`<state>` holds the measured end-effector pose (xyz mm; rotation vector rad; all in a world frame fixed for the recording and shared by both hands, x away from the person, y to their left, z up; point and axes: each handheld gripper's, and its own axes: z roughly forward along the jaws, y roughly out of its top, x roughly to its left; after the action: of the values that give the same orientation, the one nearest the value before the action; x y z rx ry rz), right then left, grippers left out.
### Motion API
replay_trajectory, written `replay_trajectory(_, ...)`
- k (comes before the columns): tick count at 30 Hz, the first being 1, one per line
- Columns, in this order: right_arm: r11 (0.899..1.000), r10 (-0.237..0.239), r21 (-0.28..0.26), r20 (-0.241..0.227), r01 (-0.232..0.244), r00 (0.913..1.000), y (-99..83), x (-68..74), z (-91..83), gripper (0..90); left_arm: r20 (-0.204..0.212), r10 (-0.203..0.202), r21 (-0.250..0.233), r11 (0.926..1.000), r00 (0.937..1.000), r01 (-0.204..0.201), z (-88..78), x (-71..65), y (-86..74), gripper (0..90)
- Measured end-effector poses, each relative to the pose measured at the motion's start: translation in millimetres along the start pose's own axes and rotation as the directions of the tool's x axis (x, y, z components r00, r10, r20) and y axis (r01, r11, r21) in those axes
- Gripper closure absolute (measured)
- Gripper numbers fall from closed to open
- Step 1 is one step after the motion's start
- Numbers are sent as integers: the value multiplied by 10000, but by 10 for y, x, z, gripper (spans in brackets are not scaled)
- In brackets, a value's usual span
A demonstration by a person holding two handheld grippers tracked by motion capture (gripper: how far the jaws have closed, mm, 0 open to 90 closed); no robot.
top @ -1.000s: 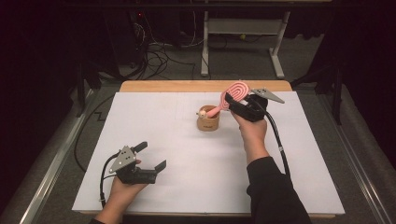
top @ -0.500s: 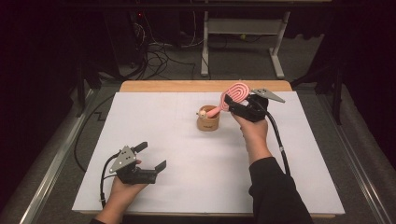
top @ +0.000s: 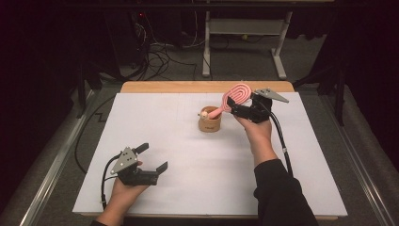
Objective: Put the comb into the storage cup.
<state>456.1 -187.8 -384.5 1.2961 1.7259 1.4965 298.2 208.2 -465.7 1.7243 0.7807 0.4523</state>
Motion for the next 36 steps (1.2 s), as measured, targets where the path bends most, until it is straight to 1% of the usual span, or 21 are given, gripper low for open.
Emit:
replay_trajectory(2,10000,-42,-22,49,42,10000,12,-13,-14,3,4,69,29,10000,10000,-69,1,-5,-1,0)
replay_trajectory(5,10000,-90,45,148,89,9999,25,-34,-38,3,-22,18,57,10000,10000,-18,2,2,-5,0)
replay_trajectory(9,9996,-280,101,113,279,9995,37,-46,-91,3,46,18,171,9999,10000,-18,3,11,-10,0)
replay_trajectory(13,9984,-537,154,53,537,9985,23,-53,-184,3,60,-34,267,9996,10000,32,5,10,-16,0)
replay_trajectory(18,9978,-631,181,54,630,9980,-31,-95,-297,3,26,-128,326,9994,9999,127,-5,20,-19,0)
replay_trajectory(20,9971,-732,232,48,731,9973,-77,-110,-336,3,19,-144,386,9992,9999,143,-8,27,-23,0)
replay_trajectory(22,9959,-777,457,-26,778,9970,-143,-128,-365,3,62,-176,463,9988,9998,173,-8,37,-28,0)
replay_trajectory(23,9957,-816,436,-19,816,9967,-184,-138,-385,3,62,-183,493,9986,9998,180,-10,44,-34,0)
replay_trajectory(26,9958,-729,547,-63,731,9973,-306,-180,-442,3,6,-156,571,9982,9999,156,-17,64,-50,0)
replay_trajectory(31,9940,-744,806,-19,743,9972,-535,-230,-550,3,-35,-236,547,9982,9997,238,-37,91,-52,0)
replay_trajectory(36,9910,-841,1041,-103,847,9964,-738,-252,-681,3,-73,-269,435,9987,9996,272,-47,102,-50,0)
